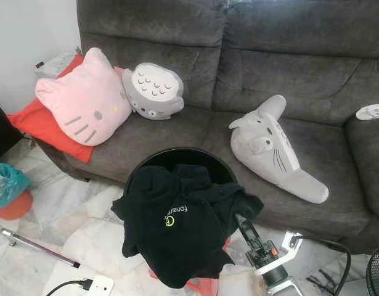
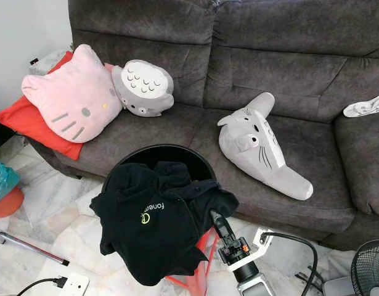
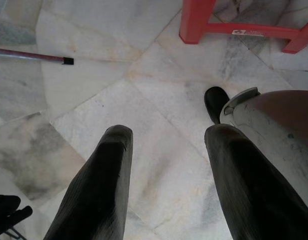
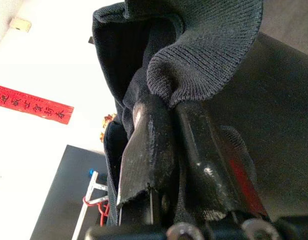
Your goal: Hang hanger
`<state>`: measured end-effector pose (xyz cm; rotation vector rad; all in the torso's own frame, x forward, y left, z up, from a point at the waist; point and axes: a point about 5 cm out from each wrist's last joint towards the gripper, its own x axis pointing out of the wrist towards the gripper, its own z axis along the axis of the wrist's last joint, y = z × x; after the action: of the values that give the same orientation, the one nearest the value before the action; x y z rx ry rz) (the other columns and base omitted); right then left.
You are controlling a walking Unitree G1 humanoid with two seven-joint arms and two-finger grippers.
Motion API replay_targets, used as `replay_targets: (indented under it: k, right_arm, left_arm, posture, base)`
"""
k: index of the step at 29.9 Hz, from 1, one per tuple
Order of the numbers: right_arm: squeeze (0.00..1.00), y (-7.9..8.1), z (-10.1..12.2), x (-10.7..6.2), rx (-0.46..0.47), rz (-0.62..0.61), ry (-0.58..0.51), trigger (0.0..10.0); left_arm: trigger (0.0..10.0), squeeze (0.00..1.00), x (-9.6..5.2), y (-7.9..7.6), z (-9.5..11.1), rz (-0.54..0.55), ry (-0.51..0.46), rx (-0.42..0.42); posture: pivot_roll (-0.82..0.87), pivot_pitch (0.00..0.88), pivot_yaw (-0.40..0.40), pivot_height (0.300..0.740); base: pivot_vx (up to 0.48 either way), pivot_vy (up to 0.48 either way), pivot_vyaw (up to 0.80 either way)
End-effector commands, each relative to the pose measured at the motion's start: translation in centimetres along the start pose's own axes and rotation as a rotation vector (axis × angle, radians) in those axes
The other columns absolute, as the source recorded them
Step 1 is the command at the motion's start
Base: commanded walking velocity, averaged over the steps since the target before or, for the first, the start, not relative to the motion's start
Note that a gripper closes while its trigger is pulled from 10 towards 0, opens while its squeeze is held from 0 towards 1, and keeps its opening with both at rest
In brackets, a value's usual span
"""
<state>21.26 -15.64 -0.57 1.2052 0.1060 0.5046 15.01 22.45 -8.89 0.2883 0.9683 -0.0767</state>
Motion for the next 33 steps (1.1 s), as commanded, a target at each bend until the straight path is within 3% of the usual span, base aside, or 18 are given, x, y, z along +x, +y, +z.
replay_targets:
  k: [1, 9, 14, 15, 16, 17, 20, 21, 22, 33]
  right_arm:
    - [0.0, 0.4, 0.2, 0.5, -0.012, 0.017, 0.003, 0.0]
    - [0.0, 1.3, 0.7, 1.6, -0.062, 0.046, -0.011, 0.0]
    - [0.0, 3.1, 1.7, 3.1, -0.126, 0.108, -0.032, 0.0]
    - [0.0, 3.3, 1.7, 3.2, -0.138, 0.111, -0.028, 0.5]
    - [0.0, 3.6, 1.7, 3.3, -0.154, 0.114, -0.019, 2.6]
    - [0.0, 3.7, 1.7, 3.3, -0.177, 0.106, -0.013, 10.0]
    - [0.0, 3.6, 1.8, 3.2, -0.237, 0.056, -0.009, 10.0]
    - [0.0, 3.3, 2.0, 3.1, -0.317, -0.019, -0.01, 10.0]
    - [0.0, 3.1, 2.1, 3.0, -0.333, -0.061, -0.011, 10.0]
    - [0.0, 3.5, 2.4, 3.1, -0.346, -0.125, -0.063, 10.0]
  left_arm:
    - [10.0, 0.0, -0.2, 0.2, -0.6, 0.003, 0.022, 0.012]
    - [10.0, 0.0, -0.2, 0.2, -0.6, 0.002, 0.023, 0.009]
    - [10.0, 0.0, -0.2, 0.2, -0.6, 0.001, 0.022, 0.008]
    - [10.0, 0.0, -0.2, 0.2, -0.6, 0.001, 0.022, 0.008]
    - [10.0, 0.0, -0.2, 0.2, -0.6, 0.0, 0.022, 0.007]
    - [10.0, 0.0, -0.2, 0.2, -0.6, 0.0, 0.022, 0.007]
    - [10.0, 0.0, -0.2, 0.1, -0.6, -0.004, 0.023, 0.006]
    - [10.0, 0.0, -0.2, 0.1, -0.7, -0.011, 0.025, 0.002]
    - [10.0, 0.0, -0.2, 0.1, -0.7, -0.017, 0.027, -0.004]
    - [10.0, 0.0, -0.2, 0.0, -0.8, -0.018, 0.033, -0.041]
  posture:
    - [-0.04, 0.032, 0.065, 0.74]
    - [-0.05, 0.032, 0.065, 0.74]
    - [-0.05, 0.033, 0.062, 0.74]
    - [-0.05, 0.033, 0.062, 0.74]
    - [-0.05, 0.033, 0.062, 0.74]
    - [-0.05, 0.033, 0.062, 0.74]
    - [-0.05, 0.034, 0.061, 0.74]
    - [-0.05, 0.036, 0.062, 0.74]
    - [-0.05, 0.038, 0.062, 0.74]
    - [-0.05, 0.038, 0.06, 0.74]
  base:
    - [0.0, 0.0, 0.0]
    - [0.0, 0.0, 0.0]
    - [0.0, 0.0, 0.0]
    - [0.0, 0.0, 0.0]
    - [0.0, 0.0, 0.0]
    - [0.0, 0.0, 0.0]
    - [0.0, 0.0, 0.0]
    - [0.0, 0.0, 0.0]
    - [0.0, 0.0, 0.0]
    - [0.0, 0.0, 0.0]
